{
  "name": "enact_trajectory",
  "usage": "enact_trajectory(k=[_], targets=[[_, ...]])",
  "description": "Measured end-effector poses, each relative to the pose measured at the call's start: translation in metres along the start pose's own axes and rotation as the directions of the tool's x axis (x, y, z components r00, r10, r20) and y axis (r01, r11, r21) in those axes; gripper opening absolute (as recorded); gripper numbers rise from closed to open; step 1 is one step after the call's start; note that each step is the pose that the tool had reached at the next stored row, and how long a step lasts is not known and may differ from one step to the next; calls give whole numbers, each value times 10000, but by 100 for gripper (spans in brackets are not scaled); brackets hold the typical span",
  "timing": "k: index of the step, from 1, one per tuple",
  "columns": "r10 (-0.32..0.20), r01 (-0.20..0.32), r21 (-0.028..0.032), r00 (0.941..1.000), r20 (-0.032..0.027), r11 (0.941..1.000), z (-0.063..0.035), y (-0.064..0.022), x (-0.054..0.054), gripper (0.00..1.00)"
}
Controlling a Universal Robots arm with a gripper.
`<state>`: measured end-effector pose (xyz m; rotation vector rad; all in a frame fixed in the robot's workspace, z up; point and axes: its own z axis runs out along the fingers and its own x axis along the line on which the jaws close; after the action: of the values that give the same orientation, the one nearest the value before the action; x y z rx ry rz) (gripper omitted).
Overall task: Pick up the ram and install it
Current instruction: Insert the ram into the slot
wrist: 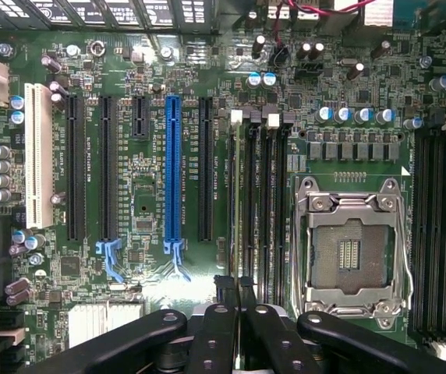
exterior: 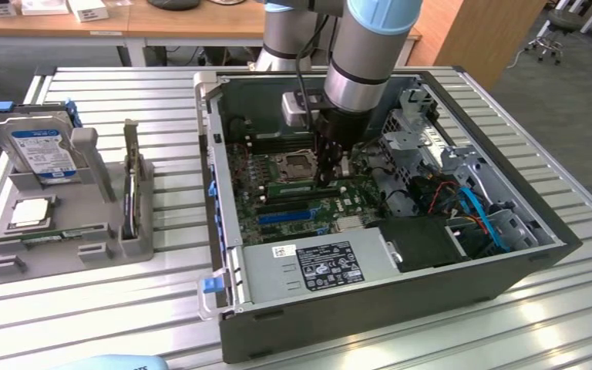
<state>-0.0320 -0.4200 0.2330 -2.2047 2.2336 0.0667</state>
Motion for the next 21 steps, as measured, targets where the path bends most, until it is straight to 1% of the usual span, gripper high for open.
enact_trajectory(k=[21], targets=[[0, 0, -1, 10000, -1, 10000, 21, -1, -6, 12]])
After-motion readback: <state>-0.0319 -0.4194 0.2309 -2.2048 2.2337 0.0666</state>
